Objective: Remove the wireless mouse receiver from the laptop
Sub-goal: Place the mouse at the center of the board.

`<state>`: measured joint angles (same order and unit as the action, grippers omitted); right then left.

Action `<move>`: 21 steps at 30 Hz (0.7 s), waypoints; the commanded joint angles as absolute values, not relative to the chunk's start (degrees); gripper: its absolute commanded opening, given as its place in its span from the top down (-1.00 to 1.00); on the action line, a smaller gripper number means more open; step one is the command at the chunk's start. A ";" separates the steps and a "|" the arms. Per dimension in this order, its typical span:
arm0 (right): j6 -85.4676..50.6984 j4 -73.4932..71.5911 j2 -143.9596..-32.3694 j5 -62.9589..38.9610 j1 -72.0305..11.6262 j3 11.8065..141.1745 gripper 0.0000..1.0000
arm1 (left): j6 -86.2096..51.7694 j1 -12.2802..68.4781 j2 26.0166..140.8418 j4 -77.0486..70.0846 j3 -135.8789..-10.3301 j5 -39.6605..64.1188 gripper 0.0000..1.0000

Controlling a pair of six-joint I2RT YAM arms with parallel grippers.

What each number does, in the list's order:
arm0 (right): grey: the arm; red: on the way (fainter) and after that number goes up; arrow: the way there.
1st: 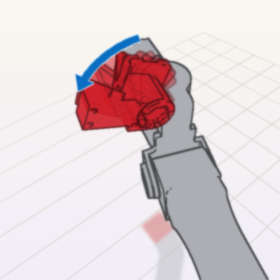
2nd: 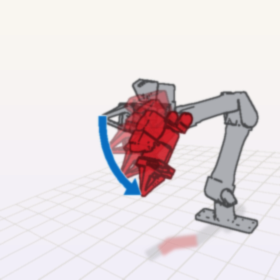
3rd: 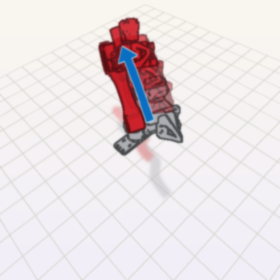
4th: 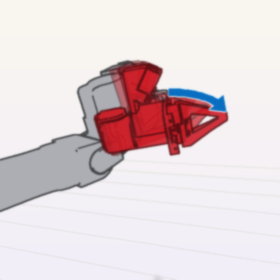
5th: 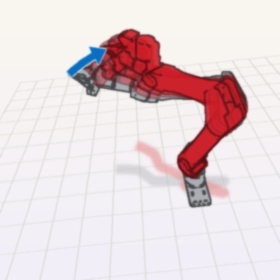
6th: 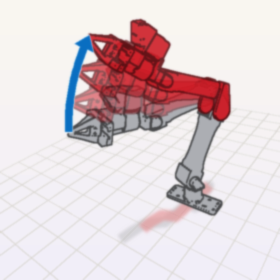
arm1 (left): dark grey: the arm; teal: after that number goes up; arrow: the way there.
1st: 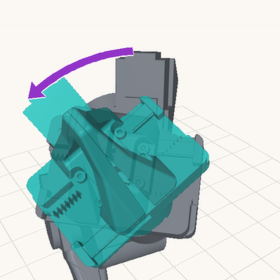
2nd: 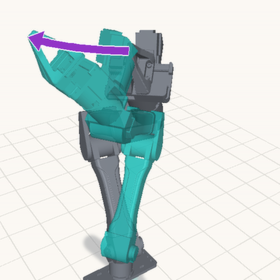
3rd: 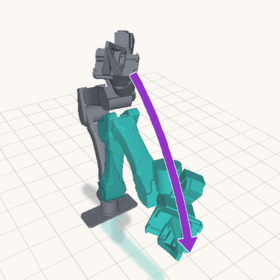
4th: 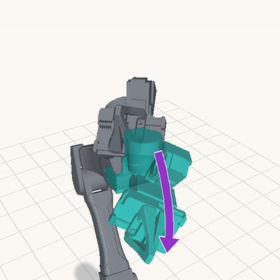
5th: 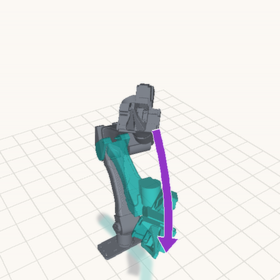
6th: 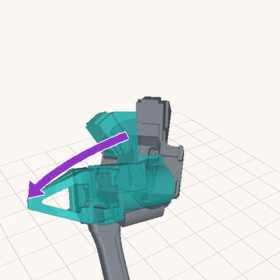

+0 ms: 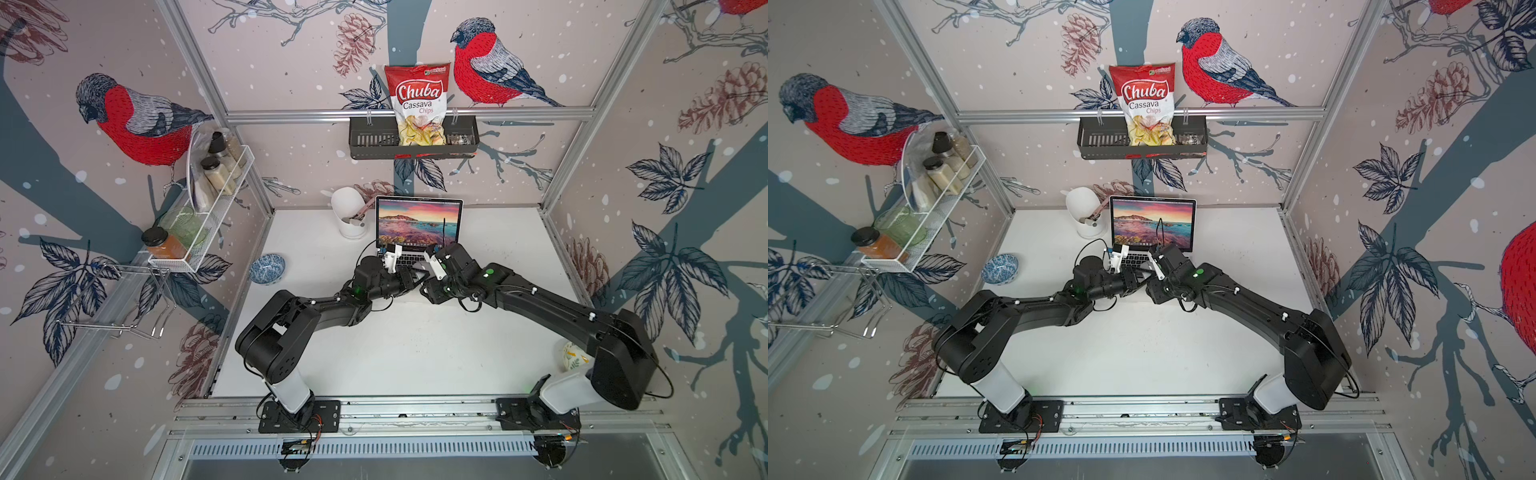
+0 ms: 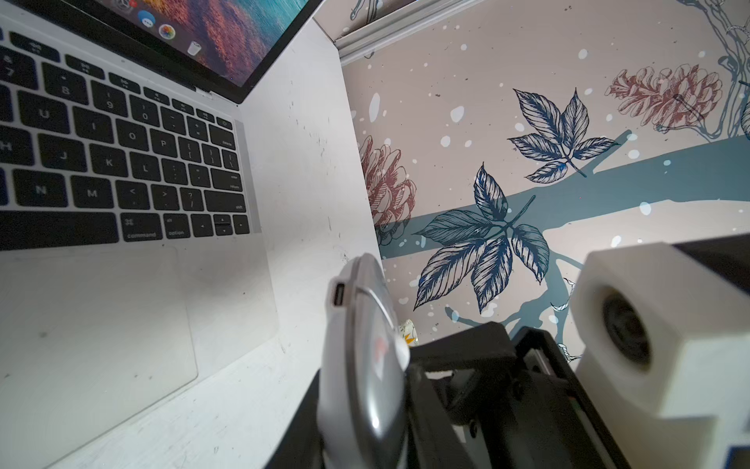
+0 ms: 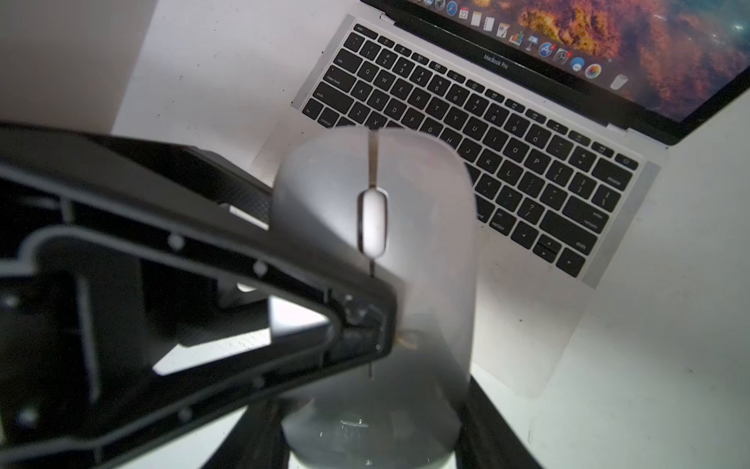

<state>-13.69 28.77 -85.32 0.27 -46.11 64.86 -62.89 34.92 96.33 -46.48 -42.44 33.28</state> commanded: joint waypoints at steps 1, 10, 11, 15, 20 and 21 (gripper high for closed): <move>-12.31 26.52 -84.86 0.02 -47.06 64.54 0.08 | -61.66 35.42 96.01 -46.70 -43.04 32.85 1.00; -10.43 22.52 -80.39 19.70 -55.05 58.04 -0.61 | -58.98 35.42 93.61 -30.94 -47.59 29.03 1.00; -9.79 21.35 -79.57 23.18 -56.76 56.47 -0.65 | -57.73 35.44 93.11 -26.01 -49.29 27.87 1.00; -6.99 14.85 -76.76 35.35 -62.29 50.32 -0.66 | -53.00 35.42 90.92 -10.21 -55.57 23.54 1.00; -0.98 2.92 -74.64 47.66 -66.54 43.33 -0.61 | -48.59 35.40 90.22 3.94 -62.88 22.55 1.00; -0.48 1.97 -74.67 48.99 -66.94 43.16 -0.60 | -48.20 35.42 90.41 5.27 -63.56 23.09 1.00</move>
